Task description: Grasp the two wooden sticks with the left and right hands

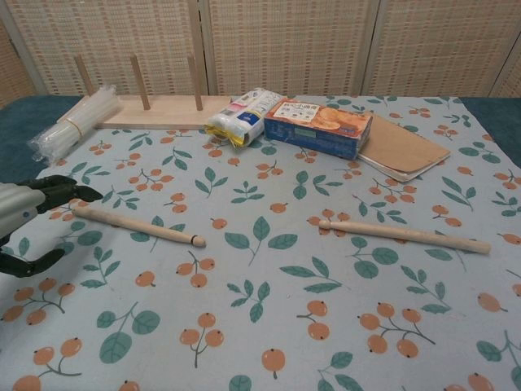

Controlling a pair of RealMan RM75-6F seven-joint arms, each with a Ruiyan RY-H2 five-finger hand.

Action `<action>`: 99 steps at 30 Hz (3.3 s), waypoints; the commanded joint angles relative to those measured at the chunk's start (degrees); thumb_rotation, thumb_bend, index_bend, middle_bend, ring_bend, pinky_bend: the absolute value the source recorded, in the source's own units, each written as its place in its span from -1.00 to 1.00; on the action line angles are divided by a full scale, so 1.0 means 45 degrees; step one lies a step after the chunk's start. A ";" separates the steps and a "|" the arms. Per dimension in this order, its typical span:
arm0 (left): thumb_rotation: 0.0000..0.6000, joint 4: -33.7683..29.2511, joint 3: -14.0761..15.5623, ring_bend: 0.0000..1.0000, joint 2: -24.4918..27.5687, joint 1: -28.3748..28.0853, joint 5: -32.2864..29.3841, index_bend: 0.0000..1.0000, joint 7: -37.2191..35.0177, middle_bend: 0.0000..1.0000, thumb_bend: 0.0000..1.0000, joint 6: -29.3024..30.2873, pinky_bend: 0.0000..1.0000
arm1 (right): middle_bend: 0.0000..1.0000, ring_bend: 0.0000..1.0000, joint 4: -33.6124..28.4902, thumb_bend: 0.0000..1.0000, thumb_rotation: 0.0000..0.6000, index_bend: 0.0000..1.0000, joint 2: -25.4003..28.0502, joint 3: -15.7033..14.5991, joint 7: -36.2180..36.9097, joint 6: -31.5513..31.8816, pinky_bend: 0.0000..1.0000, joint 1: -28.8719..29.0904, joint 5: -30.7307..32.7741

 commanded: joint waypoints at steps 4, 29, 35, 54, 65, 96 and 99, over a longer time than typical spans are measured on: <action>1.00 0.2489 -0.0136 -0.87 -0.1601 -0.1068 -0.0003 -0.69 -0.0655 -0.66 -0.12 -0.0746 -0.71 | -1.00 -1.00 -0.0126 -0.35 1.00 -1.00 0.0009 -0.0020 -0.0347 -0.0498 -0.97 0.0181 0.0278; 1.00 0.5322 0.0142 -0.60 -0.2789 -0.1673 0.0120 0.02 -0.1849 -0.12 -0.13 0.0069 -0.71 | -1.00 -1.00 -0.0327 -0.35 1.00 -1.00 0.0093 -0.0152 -0.0927 -0.1474 -0.96 0.0379 0.1184; 1.00 0.5388 0.0227 -0.52 -0.2809 -0.1636 0.0132 0.15 -0.1993 0.03 -0.11 0.0321 -0.71 | -1.00 -1.00 -0.0427 -0.35 1.00 -1.00 0.0137 -0.0201 -0.1043 -0.1447 -0.96 0.0340 0.1198; 1.00 0.7561 0.0612 -0.19 -0.3846 -0.1193 0.0861 0.62 -0.6524 0.53 -0.03 0.2409 -0.73 | -1.00 -1.00 -0.1106 -0.35 1.00 -1.00 0.0094 -0.0284 -0.2414 -0.2245 -0.96 0.0601 0.1512; 1.00 0.6573 0.0643 -0.18 -0.3134 -0.0813 0.1051 0.62 -0.8103 0.53 -0.03 0.3539 -0.73 | -0.97 -1.00 -0.0352 -0.35 1.00 -0.99 -0.1869 0.0357 -0.4122 -0.4217 -0.96 0.1757 0.3092; 1.00 0.5525 0.0779 -0.18 -0.2064 -0.0482 0.1283 0.63 -0.7590 0.54 -0.02 0.4024 -0.73 | -0.26 -0.83 0.1924 -0.35 1.00 -0.31 -0.5816 0.0364 -1.0144 -0.6240 -0.95 0.3533 0.6883; 1.00 0.5525 0.0778 -0.18 -0.2058 -0.0478 0.1305 0.63 -0.7626 0.54 -0.03 0.4058 -0.73 | -0.22 -0.76 0.1846 -0.35 1.00 -0.25 -0.5913 0.0336 -1.0359 -0.6139 -0.93 0.3607 0.7011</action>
